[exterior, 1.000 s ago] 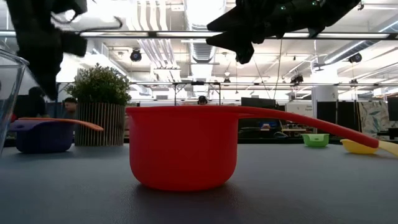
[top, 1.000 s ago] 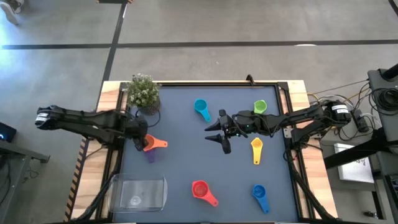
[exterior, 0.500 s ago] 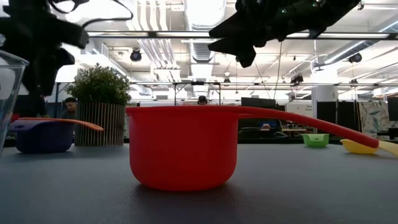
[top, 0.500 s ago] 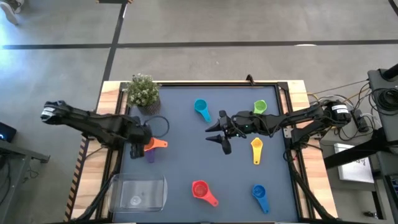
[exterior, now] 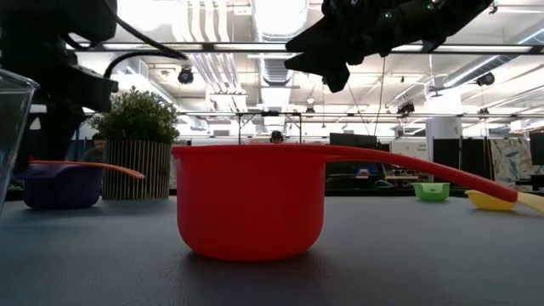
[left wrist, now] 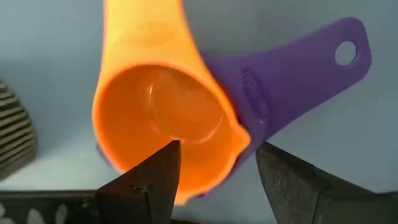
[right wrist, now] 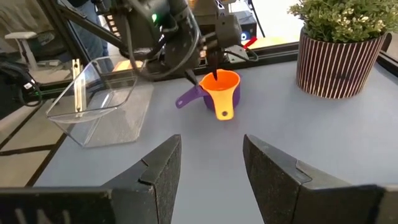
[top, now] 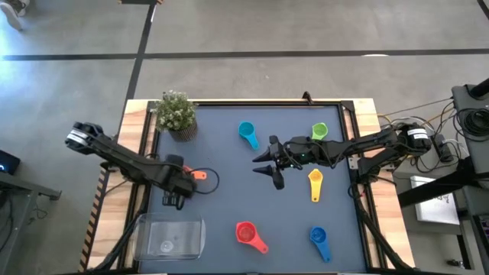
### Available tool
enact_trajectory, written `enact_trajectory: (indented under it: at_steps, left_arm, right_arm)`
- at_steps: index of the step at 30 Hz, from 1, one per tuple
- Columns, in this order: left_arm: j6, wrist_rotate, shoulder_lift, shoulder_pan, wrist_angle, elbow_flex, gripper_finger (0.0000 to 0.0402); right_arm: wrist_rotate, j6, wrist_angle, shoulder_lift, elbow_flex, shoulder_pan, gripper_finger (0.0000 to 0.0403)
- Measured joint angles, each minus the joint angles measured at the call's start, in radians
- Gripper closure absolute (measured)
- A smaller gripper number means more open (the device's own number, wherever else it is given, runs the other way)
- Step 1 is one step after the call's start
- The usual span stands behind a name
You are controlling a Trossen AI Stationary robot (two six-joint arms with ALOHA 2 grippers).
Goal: Nest measuring cups in basket
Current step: Move the stacked measuring cup to the middle of the table
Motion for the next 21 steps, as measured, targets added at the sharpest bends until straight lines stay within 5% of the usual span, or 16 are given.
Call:
enact_trajectory:
  at_steps: [6,14,21]
  left_arm:
    - [0.059,0.011,0.074,0.0,0.035,0.0,0.0238]
    - [0.048,-0.027,0.065,0.001,0.111,0.021,0.0386]
    - [0.071,-0.18,0.045,0.018,0.128,0.153,0.0392]
  right_arm:
    - [0.0,-0.003,0.002,0.0,0.003,0.0,0.0241]
    - [0.0,-0.037,-0.05,-0.022,0.003,0.0,0.0241]
    - [0.009,-0.058,-0.118,-0.148,-0.002,0.0,0.0241]
